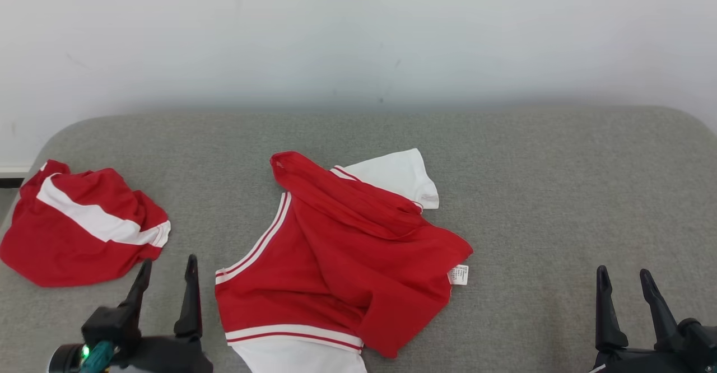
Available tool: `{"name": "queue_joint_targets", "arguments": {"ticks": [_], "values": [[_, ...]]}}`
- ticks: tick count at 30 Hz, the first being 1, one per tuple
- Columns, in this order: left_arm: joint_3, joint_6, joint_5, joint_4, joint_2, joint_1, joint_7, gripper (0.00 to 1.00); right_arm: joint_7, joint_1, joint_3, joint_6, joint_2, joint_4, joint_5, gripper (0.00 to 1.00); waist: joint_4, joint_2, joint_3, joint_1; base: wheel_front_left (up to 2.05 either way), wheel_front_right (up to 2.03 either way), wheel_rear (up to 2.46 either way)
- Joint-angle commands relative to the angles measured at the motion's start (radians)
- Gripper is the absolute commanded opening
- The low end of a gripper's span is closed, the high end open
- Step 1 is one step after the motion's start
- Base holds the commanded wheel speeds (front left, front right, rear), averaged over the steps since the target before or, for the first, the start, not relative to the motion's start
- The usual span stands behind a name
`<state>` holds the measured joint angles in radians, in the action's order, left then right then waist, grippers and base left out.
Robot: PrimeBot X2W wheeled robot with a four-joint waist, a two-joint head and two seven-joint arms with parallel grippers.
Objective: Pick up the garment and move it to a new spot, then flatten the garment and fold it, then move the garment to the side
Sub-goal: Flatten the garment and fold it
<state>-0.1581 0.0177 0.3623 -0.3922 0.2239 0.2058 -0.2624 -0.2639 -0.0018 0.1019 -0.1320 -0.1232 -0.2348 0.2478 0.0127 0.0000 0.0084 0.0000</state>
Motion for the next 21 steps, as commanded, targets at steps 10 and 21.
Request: {"name": "queue_joint_targets", "arguments": {"ticks": [10,21], "values": [[0.139,0.025,-0.121,0.245,-0.087,-0.204,-0.003,1.0,-0.001,0.044,0.022,0.003,0.005,0.01,0.016,1.0,0.044,0.0,-0.014,0.0,0.0,0.0,0.0],[0.176,0.061,-0.175,0.278,-0.132,-0.209,-0.003,1.0,0.003,0.016,-0.019,0.003,-0.03,-0.016,0.029,1.0,0.075,0.0,0.002,0.0,0.0,0.0,0.0]]}}
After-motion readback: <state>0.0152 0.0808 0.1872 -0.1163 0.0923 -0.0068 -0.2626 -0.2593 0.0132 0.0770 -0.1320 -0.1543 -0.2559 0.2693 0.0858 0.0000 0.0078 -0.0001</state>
